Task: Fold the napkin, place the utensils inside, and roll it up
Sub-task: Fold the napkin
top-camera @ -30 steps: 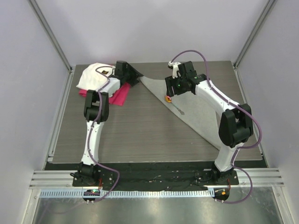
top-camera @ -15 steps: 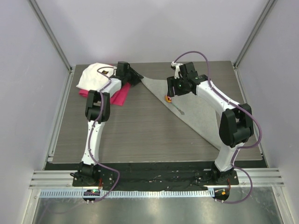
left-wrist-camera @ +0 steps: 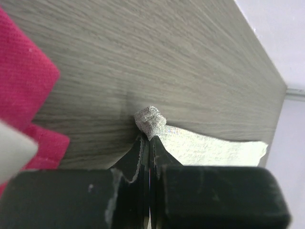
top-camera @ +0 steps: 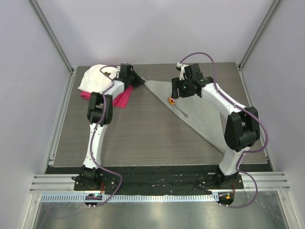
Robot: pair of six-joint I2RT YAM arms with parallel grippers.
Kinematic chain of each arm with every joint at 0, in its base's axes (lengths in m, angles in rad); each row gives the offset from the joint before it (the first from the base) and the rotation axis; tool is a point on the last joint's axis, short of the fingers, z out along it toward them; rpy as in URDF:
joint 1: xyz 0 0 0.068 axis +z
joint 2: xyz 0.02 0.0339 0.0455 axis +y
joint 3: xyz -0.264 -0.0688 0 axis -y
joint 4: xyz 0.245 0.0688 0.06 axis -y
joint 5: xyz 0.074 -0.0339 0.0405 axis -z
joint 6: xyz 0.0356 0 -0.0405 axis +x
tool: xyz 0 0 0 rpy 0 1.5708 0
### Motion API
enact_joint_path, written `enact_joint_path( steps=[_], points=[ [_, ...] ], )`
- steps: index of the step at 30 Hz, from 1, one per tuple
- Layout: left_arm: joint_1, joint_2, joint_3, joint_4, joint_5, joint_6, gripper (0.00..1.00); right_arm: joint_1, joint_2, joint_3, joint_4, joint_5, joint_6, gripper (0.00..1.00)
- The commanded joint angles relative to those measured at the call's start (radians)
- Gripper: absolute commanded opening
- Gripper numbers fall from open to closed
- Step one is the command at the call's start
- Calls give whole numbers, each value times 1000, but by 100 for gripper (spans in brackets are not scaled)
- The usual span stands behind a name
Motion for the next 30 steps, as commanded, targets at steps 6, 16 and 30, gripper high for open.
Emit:
enact_joint_path(
  steps=[6,16,30],
  points=[
    [41,-232,-200,131,12,121,0,-5,-67,-55,68,-36,46,64],
    [51,-402,-358,159,94,219,0,-3,-136,-142,112,35,136,64],
    [-262,-562,-539,163,135,284,0,-8,-345,-357,119,386,339,64]
  ],
)
